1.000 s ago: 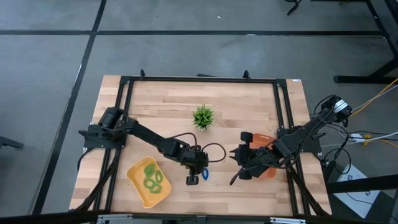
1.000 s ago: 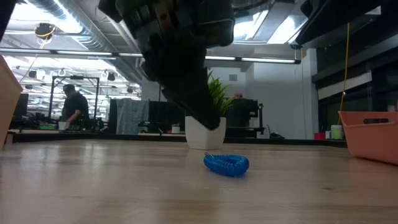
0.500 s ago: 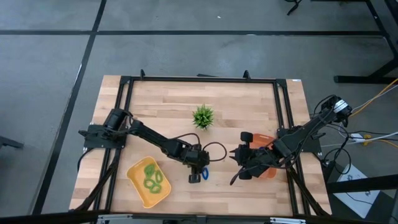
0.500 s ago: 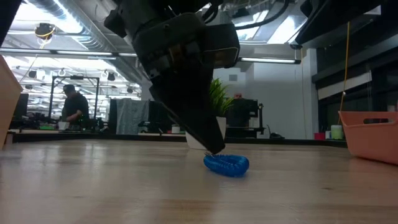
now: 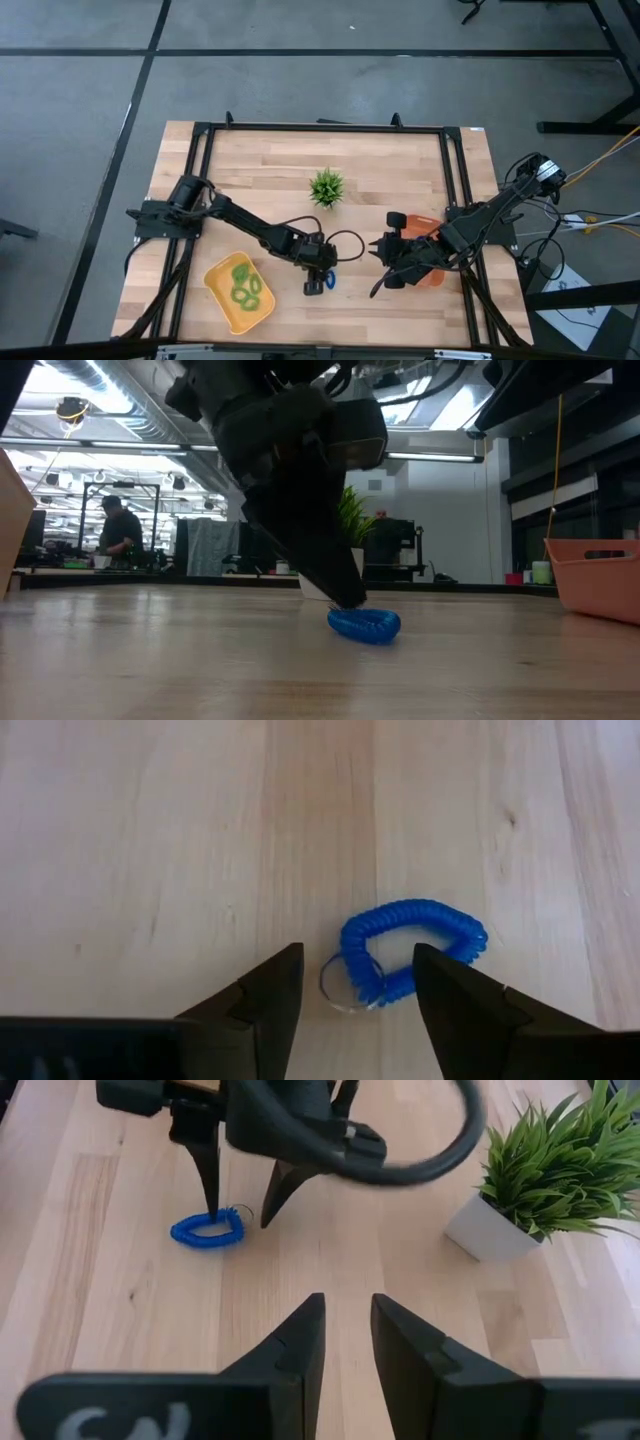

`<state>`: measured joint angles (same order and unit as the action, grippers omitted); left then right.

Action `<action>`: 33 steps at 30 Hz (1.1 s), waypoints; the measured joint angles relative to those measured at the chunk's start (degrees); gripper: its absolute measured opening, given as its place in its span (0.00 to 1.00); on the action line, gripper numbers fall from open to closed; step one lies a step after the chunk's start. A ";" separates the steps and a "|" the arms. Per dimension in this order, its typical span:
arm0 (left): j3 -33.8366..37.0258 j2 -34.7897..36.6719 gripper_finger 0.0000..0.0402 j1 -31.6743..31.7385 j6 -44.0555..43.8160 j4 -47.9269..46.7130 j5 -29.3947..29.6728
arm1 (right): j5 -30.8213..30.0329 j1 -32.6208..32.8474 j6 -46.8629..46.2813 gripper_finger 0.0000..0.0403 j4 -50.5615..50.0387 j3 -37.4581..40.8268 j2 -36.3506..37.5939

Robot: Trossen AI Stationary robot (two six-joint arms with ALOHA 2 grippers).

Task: Sort spring keychains
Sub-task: Put the blue spring keychain into the orange bin

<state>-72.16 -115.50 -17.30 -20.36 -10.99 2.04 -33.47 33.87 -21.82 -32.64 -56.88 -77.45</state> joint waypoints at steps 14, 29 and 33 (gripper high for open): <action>-0.17 -2.96 0.40 -0.46 0.07 2.43 2.59 | 0.00 0.00 0.85 0.21 0.20 0.00 0.00; -0.07 -3.11 0.05 -0.61 -5.53 2.08 4.02 | 0.00 0.00 1.18 0.21 0.20 0.00 -0.02; 0.00 -2.56 0.03 -0.75 -5.53 1.77 6.30 | 0.00 0.00 0.81 0.21 0.23 0.00 -0.02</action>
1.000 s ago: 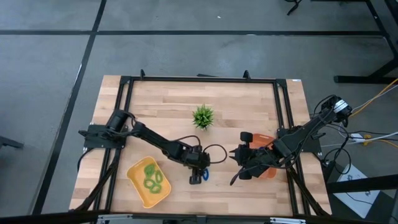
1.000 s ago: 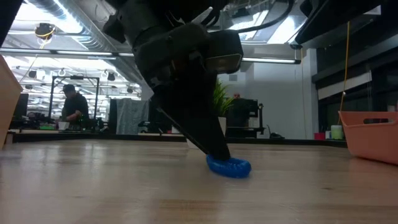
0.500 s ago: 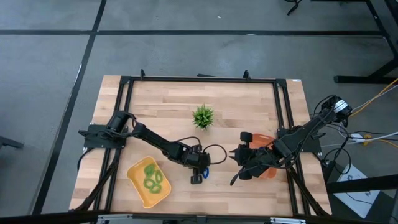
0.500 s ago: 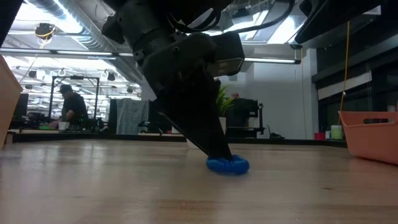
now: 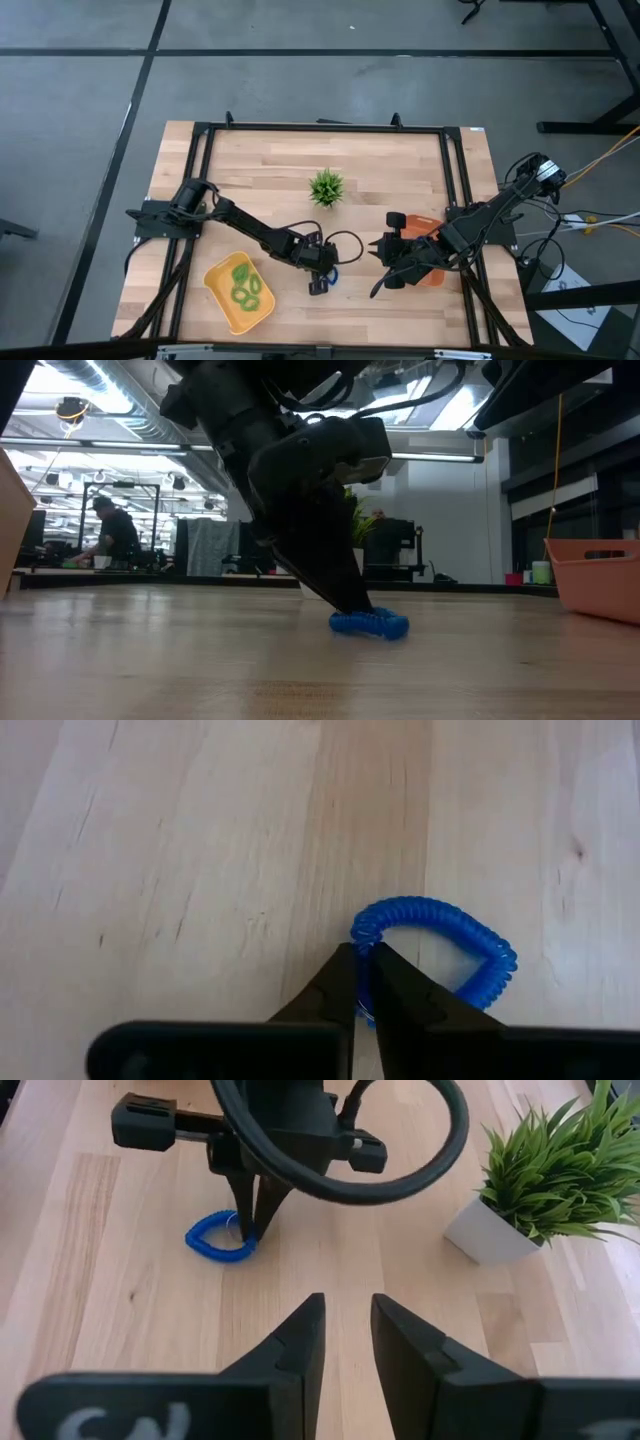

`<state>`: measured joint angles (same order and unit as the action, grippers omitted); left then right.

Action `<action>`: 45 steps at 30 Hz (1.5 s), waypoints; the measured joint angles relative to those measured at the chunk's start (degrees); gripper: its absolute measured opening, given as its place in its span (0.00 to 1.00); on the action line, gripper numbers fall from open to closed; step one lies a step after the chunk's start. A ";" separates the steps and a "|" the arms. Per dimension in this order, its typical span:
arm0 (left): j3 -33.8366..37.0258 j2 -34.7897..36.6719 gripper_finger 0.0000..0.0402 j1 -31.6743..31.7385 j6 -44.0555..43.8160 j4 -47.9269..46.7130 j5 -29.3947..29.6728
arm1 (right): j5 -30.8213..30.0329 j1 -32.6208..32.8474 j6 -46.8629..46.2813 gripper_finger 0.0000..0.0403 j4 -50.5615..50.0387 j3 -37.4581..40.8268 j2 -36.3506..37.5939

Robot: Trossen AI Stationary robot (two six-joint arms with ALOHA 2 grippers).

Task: Sort spring keychains
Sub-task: Put the blue spring keychain into the orange bin

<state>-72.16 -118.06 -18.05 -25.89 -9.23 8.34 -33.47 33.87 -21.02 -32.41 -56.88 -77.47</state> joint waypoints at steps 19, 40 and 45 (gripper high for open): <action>0.11 11.92 0.03 -4.61 3.21 -9.77 29.09 | -0.59 -1.79 2.41 0.21 10.94 0.02 -3.68; 0.08 13.14 0.04 -9.61 14.18 1.96 48.63 | 0.06 -6.83 8.85 0.47 18.69 0.02 -6.93; 0.07 13.14 0.04 -9.61 14.51 2.03 48.63 | 0.07 -8.85 9.82 0.58 19.38 0.02 -6.93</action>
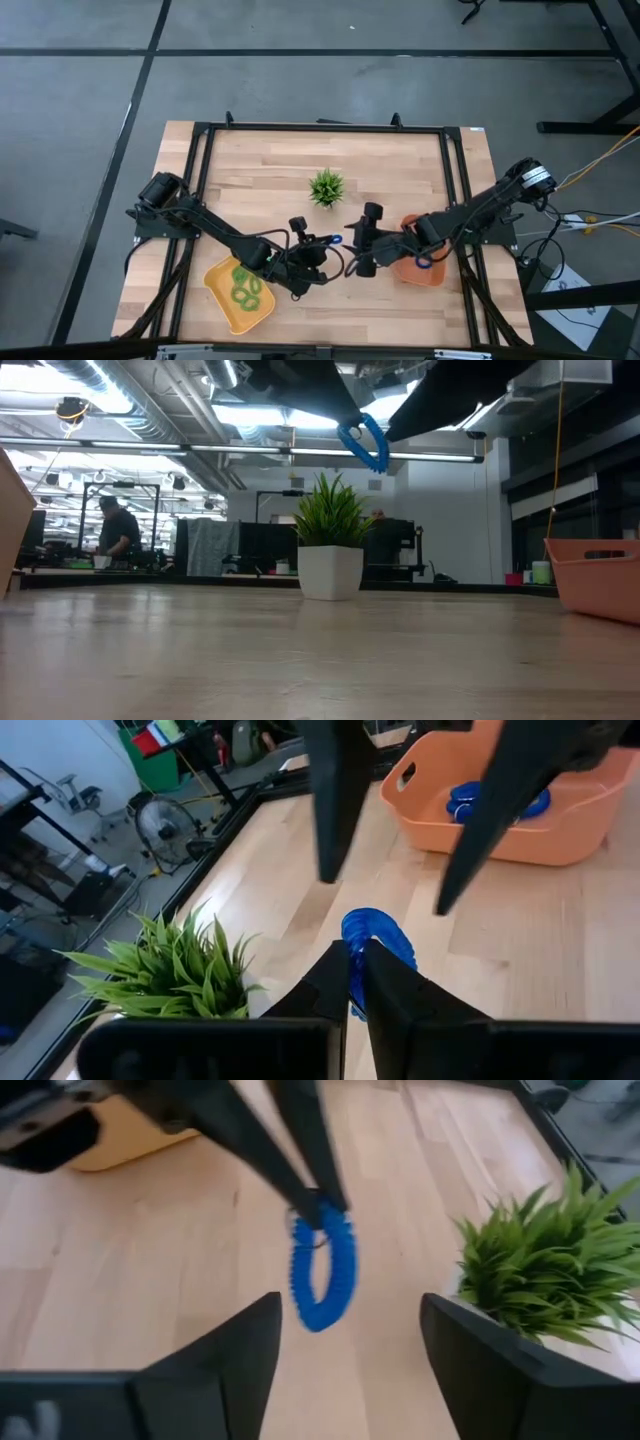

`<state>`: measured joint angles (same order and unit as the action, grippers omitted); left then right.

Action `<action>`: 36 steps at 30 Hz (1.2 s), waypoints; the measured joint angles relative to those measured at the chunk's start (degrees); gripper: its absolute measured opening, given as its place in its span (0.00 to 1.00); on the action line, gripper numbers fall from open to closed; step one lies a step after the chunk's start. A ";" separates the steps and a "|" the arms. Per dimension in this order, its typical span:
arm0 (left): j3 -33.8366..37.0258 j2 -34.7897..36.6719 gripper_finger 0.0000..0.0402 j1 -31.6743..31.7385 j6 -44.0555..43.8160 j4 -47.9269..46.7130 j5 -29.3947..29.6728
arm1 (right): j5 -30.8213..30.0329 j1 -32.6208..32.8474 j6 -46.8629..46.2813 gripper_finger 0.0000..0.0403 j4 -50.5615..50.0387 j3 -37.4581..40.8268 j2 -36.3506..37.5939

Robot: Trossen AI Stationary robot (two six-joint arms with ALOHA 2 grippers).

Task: Sort spring keychains
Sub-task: Put the blue spring keychain into the orange bin

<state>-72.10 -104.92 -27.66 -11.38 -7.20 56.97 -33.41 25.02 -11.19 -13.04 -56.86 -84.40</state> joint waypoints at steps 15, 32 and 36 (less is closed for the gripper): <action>-0.07 0.04 0.04 0.50 0.14 3.53 2.00 | 7.41 -4.37 1.39 0.61 2.07 0.00 0.00; -0.07 0.07 0.04 0.55 0.63 4.14 0.88 | 7.63 -4.61 2.70 0.09 1.21 0.00 0.00; -0.07 0.07 0.07 1.11 1.02 4.07 -4.08 | 7.76 -4.61 2.63 0.04 0.71 0.00 0.00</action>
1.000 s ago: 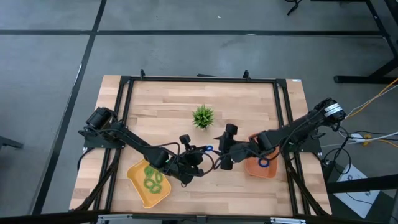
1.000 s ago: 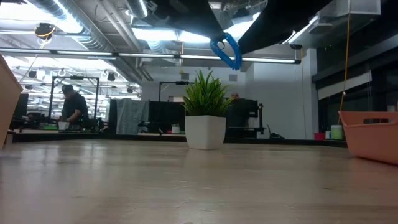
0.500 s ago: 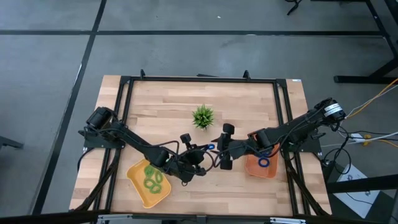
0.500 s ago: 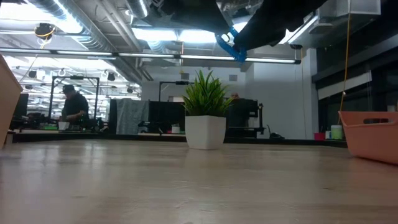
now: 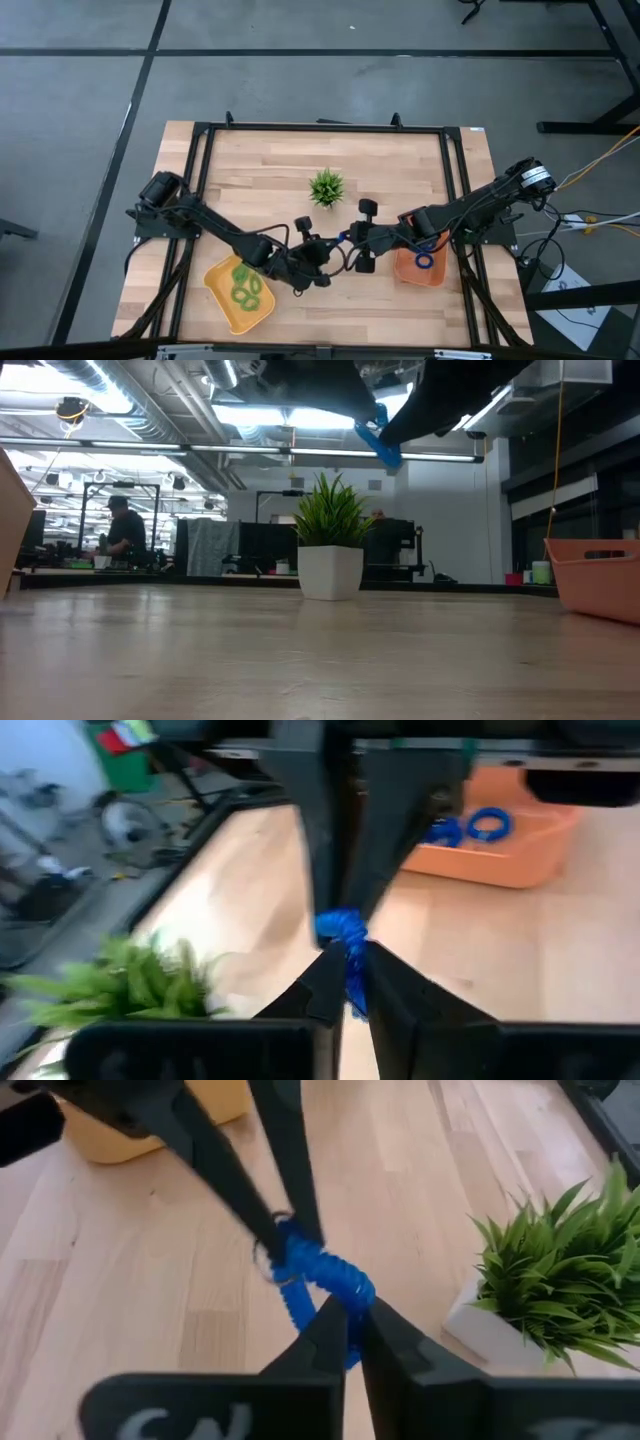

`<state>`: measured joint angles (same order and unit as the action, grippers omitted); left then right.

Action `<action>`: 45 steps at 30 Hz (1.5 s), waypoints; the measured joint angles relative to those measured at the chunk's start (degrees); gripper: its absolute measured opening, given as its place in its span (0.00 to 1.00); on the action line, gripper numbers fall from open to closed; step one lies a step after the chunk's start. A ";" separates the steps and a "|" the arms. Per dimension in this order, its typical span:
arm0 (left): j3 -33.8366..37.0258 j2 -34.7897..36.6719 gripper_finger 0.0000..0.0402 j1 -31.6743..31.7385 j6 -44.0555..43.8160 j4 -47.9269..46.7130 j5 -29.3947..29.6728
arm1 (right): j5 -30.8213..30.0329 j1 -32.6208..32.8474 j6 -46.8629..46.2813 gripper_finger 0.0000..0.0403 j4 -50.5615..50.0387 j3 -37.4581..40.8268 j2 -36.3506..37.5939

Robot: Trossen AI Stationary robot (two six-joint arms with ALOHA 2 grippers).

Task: Sort spring keychains
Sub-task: Put the blue spring keychain into the orange bin

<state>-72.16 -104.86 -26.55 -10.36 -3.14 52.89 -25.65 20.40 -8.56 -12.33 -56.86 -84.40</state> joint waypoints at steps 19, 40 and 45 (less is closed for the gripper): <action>0.00 0.00 0.39 2.08 -2.37 -0.07 -5.12 | 4.85 0.02 -0.23 0.05 -2.05 0.02 0.00; 0.00 0.00 0.47 1.91 -12.91 -11.17 -3.40 | 4.68 1.61 -14.69 0.04 -19.12 0.02 3.76; 0.00 0.00 0.47 1.97 -12.43 -11.29 -3.44 | 5.00 3.73 -18.39 0.04 -22.57 0.02 3.98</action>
<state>-72.16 -104.86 -24.58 -22.79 -14.42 49.45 -20.65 24.14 -26.95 -34.91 -56.84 -80.42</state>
